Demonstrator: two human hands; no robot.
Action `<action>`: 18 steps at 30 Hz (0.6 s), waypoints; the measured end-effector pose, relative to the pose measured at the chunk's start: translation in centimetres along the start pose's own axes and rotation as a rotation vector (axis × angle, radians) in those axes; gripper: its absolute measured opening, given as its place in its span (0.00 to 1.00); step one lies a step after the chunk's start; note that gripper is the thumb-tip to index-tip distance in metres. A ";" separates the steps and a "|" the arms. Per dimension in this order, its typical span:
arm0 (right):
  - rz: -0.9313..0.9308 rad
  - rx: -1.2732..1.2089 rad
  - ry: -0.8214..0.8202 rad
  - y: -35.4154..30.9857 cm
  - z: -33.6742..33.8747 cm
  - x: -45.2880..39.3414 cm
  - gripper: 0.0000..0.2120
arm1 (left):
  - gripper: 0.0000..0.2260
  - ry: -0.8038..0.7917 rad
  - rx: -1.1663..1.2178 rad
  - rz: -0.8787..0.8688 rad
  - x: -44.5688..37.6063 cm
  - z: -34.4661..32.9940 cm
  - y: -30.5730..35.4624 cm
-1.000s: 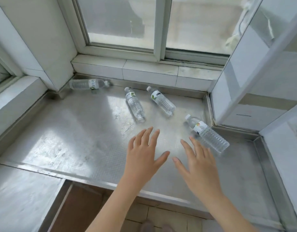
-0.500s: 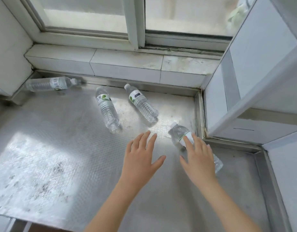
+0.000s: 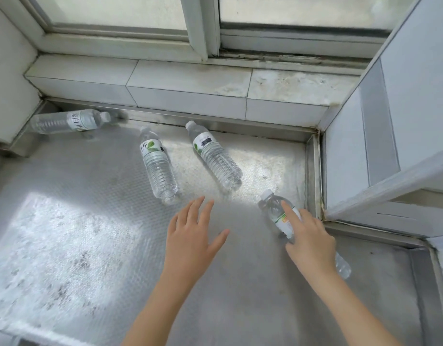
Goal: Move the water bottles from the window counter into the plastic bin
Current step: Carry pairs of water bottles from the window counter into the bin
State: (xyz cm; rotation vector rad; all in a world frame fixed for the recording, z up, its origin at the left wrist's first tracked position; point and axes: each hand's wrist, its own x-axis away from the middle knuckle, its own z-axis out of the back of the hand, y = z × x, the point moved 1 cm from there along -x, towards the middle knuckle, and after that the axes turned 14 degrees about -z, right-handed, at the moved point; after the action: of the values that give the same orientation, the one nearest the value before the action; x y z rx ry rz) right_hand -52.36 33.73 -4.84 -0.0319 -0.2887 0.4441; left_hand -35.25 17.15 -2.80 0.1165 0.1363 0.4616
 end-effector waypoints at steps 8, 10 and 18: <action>-0.052 -0.324 -0.110 -4.6 1.6 1.0 0.42 | 0.31 -0.022 0.162 0.248 -3.4 0.7 -6.5; -0.097 -0.541 -0.159 -6.5 2.0 1.2 0.44 | 0.32 -0.021 0.186 0.372 -5.3 0.9 -9.1; -0.270 -1.135 -0.341 -13.4 1.1 1.2 0.48 | 0.41 -0.058 0.459 0.589 -11.1 -0.6 -16.3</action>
State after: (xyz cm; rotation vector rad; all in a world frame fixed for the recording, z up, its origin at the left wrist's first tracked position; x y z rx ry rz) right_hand -46.00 22.08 -2.18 -1.0216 -0.8412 -0.0339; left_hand -38.08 -2.30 -4.52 0.6308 0.1490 1.0090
